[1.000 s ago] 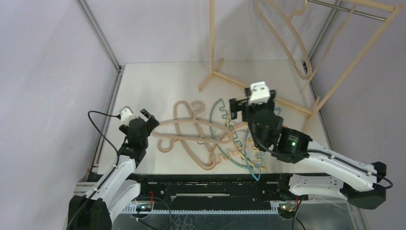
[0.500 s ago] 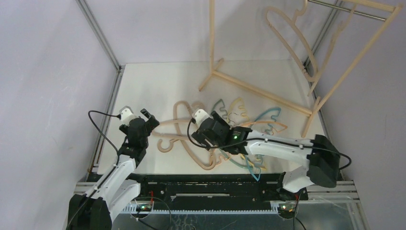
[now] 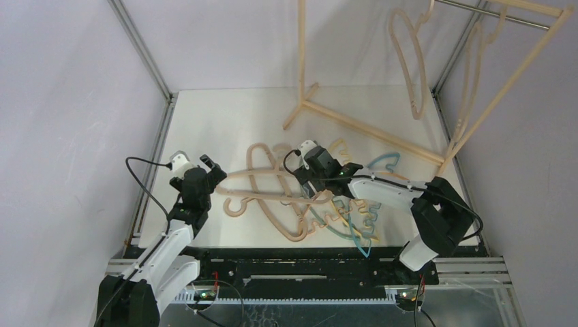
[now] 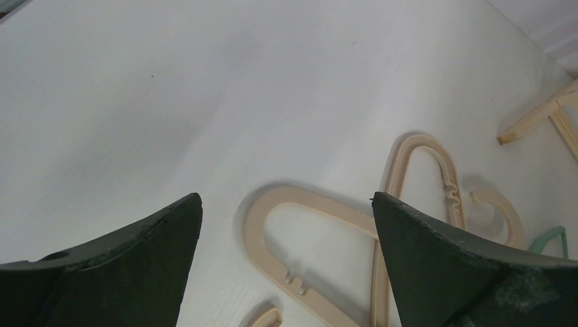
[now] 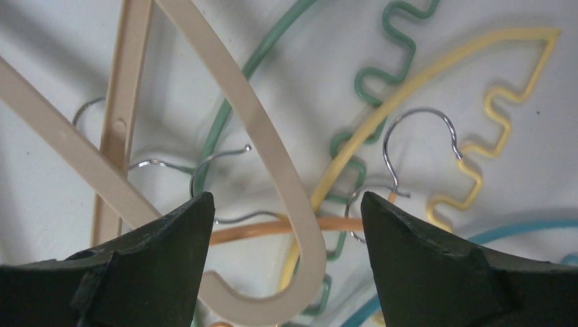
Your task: Organize the hangers
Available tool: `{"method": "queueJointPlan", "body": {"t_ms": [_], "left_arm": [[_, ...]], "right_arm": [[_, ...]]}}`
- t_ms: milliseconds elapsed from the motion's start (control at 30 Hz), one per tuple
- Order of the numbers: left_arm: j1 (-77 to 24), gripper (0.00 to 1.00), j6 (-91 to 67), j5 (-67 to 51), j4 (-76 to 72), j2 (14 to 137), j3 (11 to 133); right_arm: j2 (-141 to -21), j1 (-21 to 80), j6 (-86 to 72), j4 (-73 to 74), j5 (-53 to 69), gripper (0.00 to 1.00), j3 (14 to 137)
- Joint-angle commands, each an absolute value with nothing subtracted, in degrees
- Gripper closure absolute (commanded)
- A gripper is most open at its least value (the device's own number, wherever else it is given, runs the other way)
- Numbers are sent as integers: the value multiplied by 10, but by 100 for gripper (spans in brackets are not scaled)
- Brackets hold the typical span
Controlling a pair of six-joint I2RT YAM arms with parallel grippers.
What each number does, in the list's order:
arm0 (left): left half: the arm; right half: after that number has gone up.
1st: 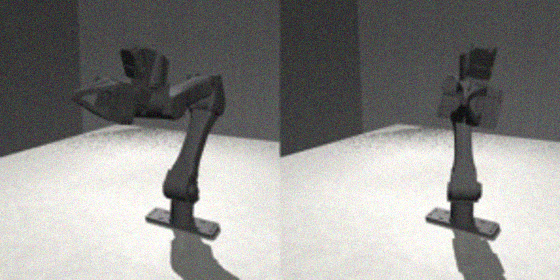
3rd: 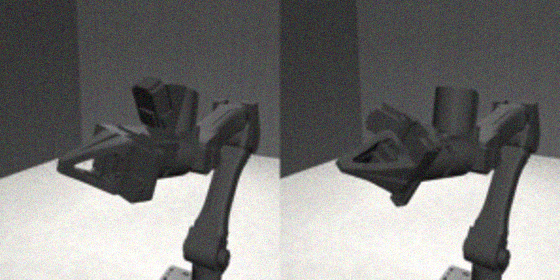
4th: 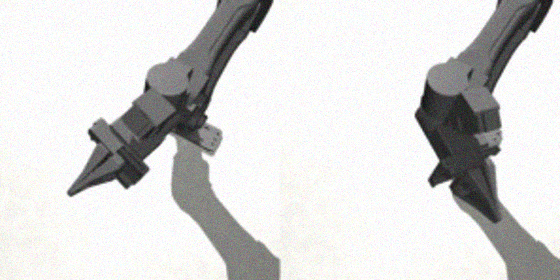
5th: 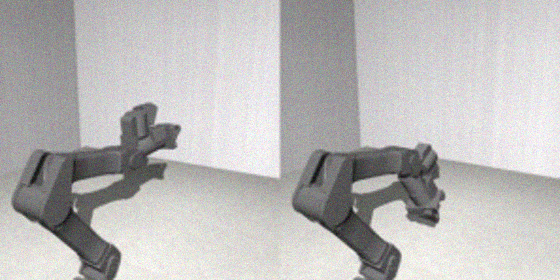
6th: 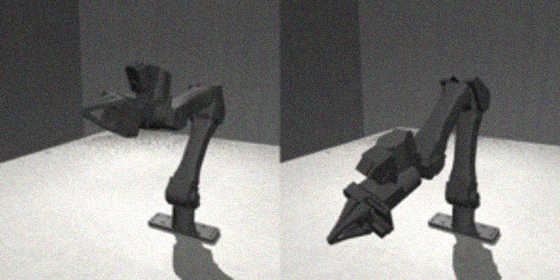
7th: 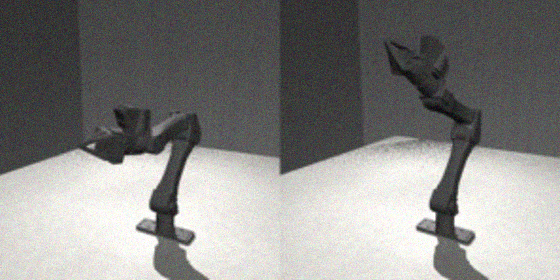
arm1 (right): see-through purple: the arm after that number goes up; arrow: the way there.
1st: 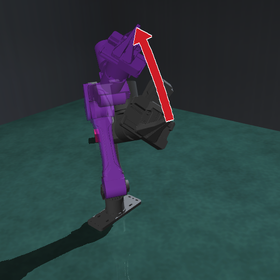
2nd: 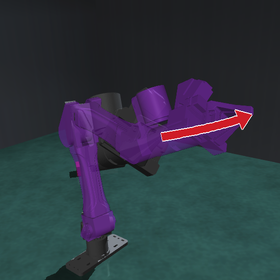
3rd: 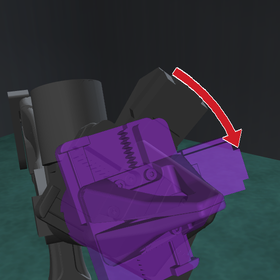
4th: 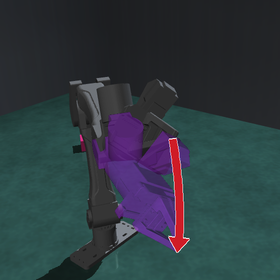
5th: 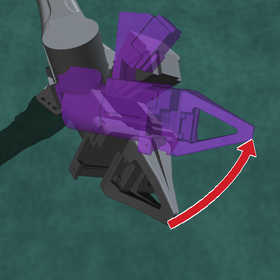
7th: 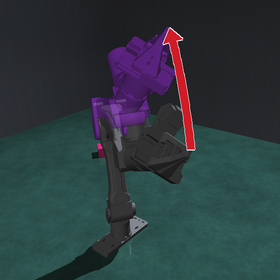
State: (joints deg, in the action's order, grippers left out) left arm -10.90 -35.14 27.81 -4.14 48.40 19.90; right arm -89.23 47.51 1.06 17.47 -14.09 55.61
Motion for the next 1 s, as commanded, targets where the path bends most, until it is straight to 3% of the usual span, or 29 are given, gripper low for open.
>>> {"method": "queueJointPlan", "body": {"t_ms": [0,467,600,667,700,733,967], "left_arm": [[-105,0,-357,275,-60,483,209],[-104,0,-355,274,-64,487,208],[-104,0,-353,278,-65,487,208],[-105,0,-354,278,-65,488,209],[-104,0,-354,277,-66,489,210],[-104,0,-355,276,-67,489,210],[-104,0,-358,274,-64,490,211]], "right_arm": [[-924,455,18,131,-91,15,588],[-980,389,-1,109,-54,28,585],[-975,380,-6,120,-26,49,585],[-968,383,-9,127,-23,70,585],[-963,384,-12,131,-21,87,585],[-958,386,-14,133,-19,98,585],[-885,426,-19,172,-42,100,586]]}}
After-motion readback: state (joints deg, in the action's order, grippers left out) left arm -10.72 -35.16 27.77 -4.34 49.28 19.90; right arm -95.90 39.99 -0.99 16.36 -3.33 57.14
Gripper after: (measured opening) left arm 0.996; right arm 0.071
